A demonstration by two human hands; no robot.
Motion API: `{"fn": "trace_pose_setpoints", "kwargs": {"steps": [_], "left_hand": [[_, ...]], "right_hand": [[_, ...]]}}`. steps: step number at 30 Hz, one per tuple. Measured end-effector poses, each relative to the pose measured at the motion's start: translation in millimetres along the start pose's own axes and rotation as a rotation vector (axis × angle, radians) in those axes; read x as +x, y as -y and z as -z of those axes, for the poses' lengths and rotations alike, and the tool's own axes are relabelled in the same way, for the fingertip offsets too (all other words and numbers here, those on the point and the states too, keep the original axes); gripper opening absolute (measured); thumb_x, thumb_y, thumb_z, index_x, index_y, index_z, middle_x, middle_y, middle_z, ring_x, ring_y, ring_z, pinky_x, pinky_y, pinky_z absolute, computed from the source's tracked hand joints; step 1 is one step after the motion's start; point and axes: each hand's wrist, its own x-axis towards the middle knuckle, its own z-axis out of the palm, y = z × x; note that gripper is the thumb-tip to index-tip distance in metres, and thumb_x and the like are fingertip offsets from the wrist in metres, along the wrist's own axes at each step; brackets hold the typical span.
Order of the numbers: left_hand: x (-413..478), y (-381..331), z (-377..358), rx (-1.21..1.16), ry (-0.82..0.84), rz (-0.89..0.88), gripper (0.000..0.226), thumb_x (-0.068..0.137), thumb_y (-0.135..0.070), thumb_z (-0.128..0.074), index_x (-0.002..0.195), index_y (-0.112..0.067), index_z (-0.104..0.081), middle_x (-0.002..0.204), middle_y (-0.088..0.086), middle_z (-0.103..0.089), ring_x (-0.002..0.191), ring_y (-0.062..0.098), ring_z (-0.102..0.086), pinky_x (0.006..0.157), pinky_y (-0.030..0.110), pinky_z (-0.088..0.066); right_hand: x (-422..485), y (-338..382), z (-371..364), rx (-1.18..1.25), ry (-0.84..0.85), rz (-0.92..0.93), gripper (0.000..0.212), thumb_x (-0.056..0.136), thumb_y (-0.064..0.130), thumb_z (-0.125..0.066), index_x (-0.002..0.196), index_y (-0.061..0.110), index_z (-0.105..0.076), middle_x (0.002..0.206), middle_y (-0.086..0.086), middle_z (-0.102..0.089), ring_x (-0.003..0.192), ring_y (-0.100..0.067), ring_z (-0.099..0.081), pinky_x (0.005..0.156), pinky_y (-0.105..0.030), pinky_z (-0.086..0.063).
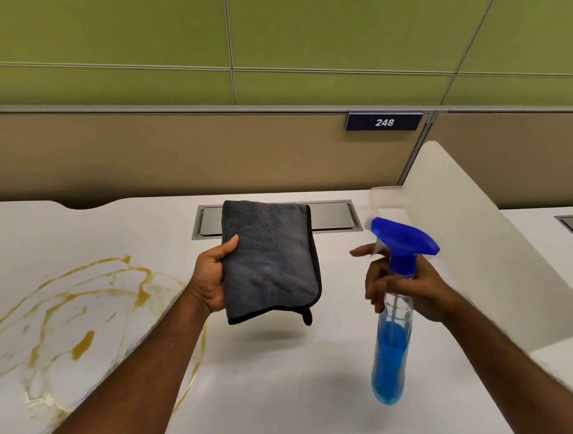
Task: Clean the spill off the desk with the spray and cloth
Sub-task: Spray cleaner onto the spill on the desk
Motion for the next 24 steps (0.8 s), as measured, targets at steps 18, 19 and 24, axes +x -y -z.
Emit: {"fn": "trace_pose_setpoints", "kwargs": {"steps": [18, 19, 24], "left_hand": [[11.9, 20.3, -16.8, 0.054, 0.085, 0.036, 0.083, 0.038, -0.035, -0.091, 0.114, -0.009, -0.068, 0.113, 0.013, -0.072, 0.093, 0.036, -0.072, 0.072, 0.05, -0.06], [11.4, 21.6, -18.1, 0.051, 0.083, 0.038, 0.073, 0.045, -0.034, -0.088, 0.111, -0.009, -0.069, 0.111, 0.013, -0.073, 0.09, 0.036, -0.072, 0.071, 0.049, -0.06], [6.9, 27.3, -20.3, 0.039, 0.023, 0.027, 0.034, 0.073, -0.029, -0.067, 0.098, -0.008, -0.074, 0.102, 0.013, -0.075, 0.081, 0.035, -0.073, 0.064, 0.047, -0.061]], "right_hand": [[17.0, -50.1, 100.3, -0.264, -0.88, 0.152, 0.045, 0.081, 0.002, -0.065, 0.124, 0.005, -0.053, 0.094, -0.019, -0.064, 0.071, -0.021, -0.066, 0.061, -0.021, -0.056], [17.3, -52.9, 103.2, -0.262, -0.914, 0.17, 0.045, 0.08, 0.004, -0.066, 0.123, 0.007, -0.053, 0.097, -0.021, -0.064, 0.073, -0.027, -0.065, 0.06, -0.022, -0.056], [18.6, -71.4, 114.6, -0.283, -1.017, 0.197, 0.047, 0.077, 0.007, -0.066, 0.122, 0.005, -0.054, 0.106, -0.028, -0.064, 0.079, -0.042, -0.064, 0.059, -0.021, -0.056]]}}
